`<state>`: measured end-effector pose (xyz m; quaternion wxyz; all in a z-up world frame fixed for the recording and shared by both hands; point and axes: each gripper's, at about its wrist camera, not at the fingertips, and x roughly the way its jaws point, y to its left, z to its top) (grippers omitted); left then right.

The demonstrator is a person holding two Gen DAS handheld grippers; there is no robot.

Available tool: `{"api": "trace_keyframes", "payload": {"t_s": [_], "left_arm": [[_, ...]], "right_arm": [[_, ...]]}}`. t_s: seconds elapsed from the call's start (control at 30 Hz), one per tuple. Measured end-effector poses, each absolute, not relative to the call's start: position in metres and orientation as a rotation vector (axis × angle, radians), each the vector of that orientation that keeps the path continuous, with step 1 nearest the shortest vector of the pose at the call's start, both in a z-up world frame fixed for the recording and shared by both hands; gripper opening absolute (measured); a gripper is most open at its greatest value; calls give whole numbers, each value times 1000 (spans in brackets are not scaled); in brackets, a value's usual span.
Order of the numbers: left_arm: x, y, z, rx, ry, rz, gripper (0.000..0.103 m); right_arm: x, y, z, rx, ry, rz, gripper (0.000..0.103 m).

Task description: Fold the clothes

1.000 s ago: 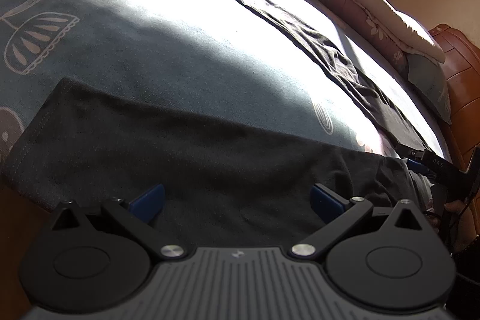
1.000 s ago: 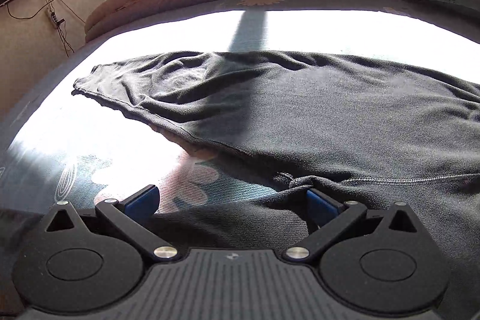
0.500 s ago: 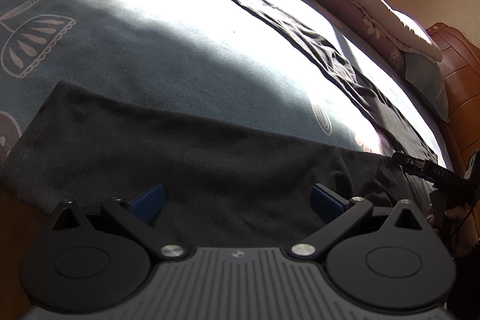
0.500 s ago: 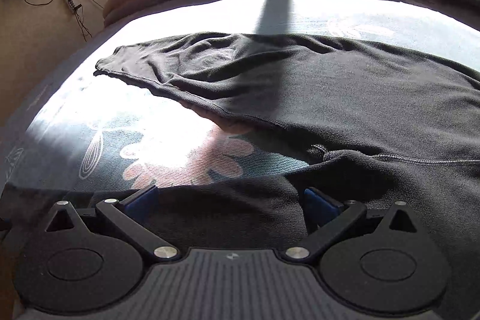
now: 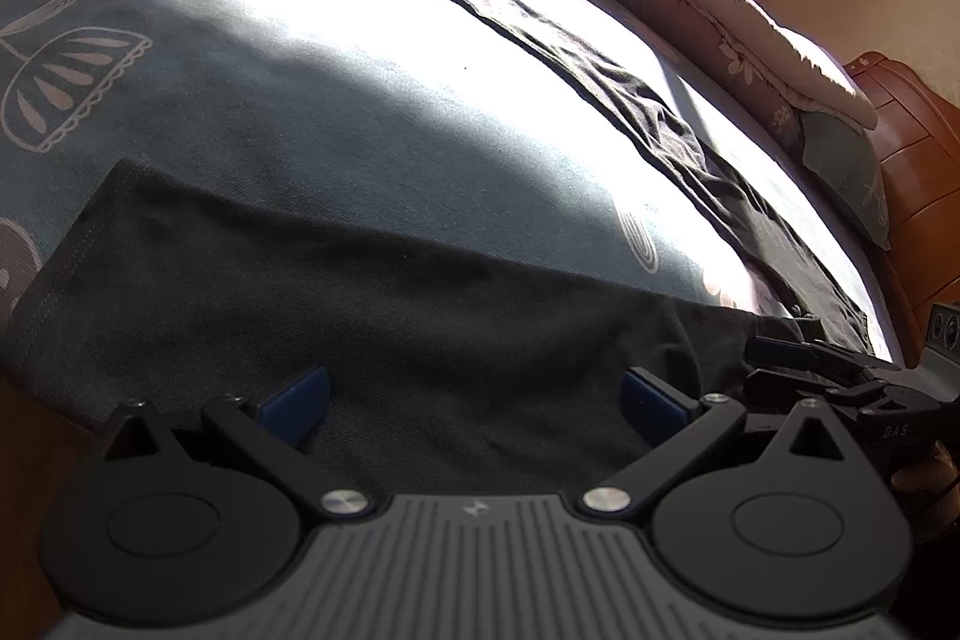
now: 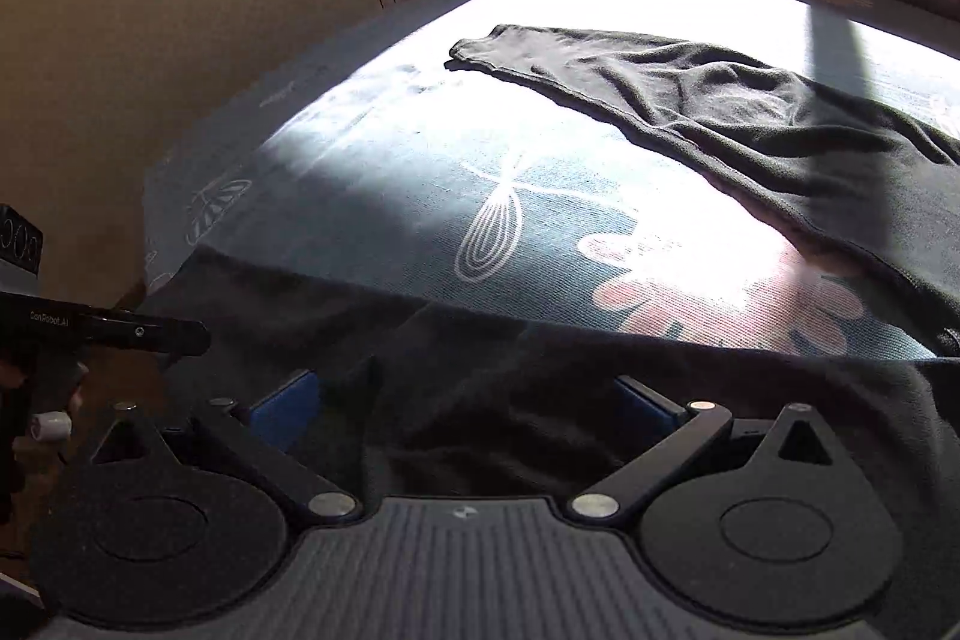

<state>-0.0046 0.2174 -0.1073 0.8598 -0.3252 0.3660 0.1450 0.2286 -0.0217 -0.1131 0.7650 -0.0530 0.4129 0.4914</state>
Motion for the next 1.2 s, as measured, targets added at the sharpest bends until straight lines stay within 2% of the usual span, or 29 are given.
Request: {"api": "trace_keyframes", "payload": {"t_s": [0.2, 0.37, 0.6, 0.9, 1.03, 1.2], "left_arm": [[-5, 217, -107, -684, 765, 303, 102], [-6, 218, -108, -684, 762, 301, 102], [-5, 217, -108, -681, 763, 305, 102], [0, 213, -106, -641, 788, 318, 102], [0, 212, -106, -635, 793, 324, 103], [3, 210, -102, -617, 814, 338, 103]], "right_arm": [[253, -18, -121, -101, 886, 930, 103], [231, -33, -98, -123, 864, 980, 103], [215, -54, -117, -166, 916, 821, 103], [213, -75, -97, -138, 868, 745, 103], [205, -88, -119, -129, 948, 704, 103], [196, -95, -121, -111, 928, 698, 103]]}}
